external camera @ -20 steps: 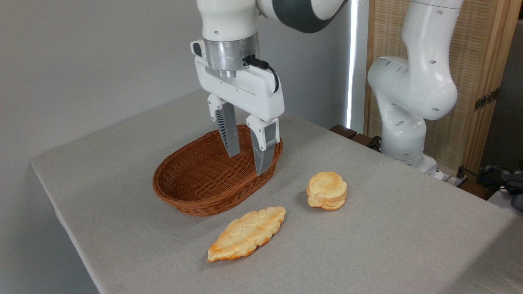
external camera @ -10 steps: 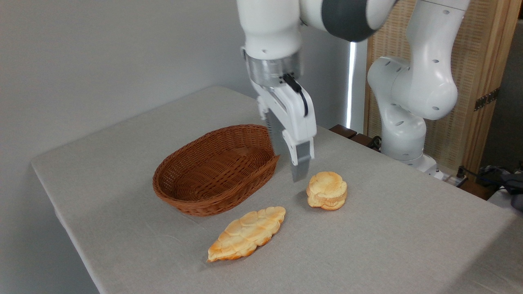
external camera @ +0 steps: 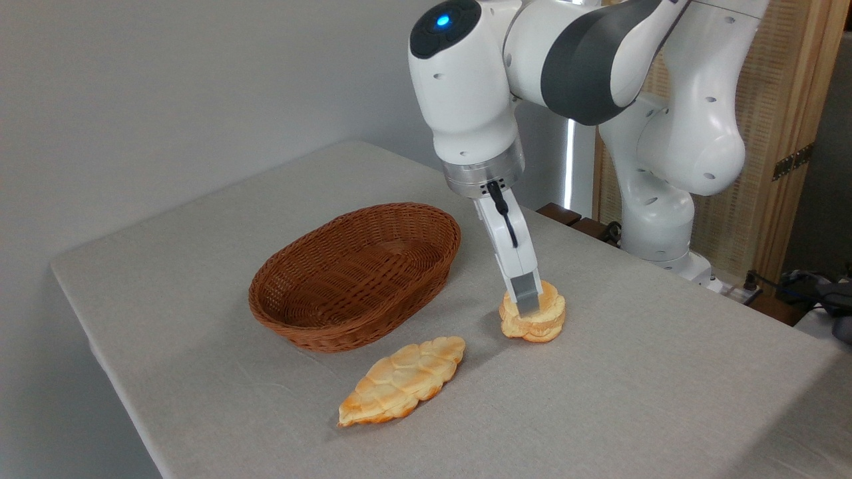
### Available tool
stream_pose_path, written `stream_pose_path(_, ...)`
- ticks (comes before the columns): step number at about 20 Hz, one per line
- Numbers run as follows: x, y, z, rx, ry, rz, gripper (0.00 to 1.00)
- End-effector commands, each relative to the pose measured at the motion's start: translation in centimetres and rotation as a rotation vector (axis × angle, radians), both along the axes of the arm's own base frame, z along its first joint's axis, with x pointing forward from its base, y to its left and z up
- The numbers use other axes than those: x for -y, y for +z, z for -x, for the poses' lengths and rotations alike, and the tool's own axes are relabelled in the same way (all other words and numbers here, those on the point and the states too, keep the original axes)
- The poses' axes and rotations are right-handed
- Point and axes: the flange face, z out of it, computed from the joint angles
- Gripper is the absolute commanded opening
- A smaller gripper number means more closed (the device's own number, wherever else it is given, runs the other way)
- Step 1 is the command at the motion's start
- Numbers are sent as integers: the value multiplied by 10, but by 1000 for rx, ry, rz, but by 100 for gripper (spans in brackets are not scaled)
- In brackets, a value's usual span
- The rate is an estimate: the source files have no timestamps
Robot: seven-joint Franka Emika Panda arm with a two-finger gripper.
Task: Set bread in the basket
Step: 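Close the gripper fingers around the round bun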
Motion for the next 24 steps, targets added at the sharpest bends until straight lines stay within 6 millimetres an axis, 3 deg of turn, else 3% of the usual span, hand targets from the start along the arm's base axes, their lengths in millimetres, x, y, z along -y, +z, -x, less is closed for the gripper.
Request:
stream_pose_path(1, -3, -3, 18, 6, -67, -14, 100)
stream_pose_path(9, -3, -22, 21, 42, -90, -46, 100)
stream_pose_path(24, -6, -15, 17, 78, -74, -43, 100)
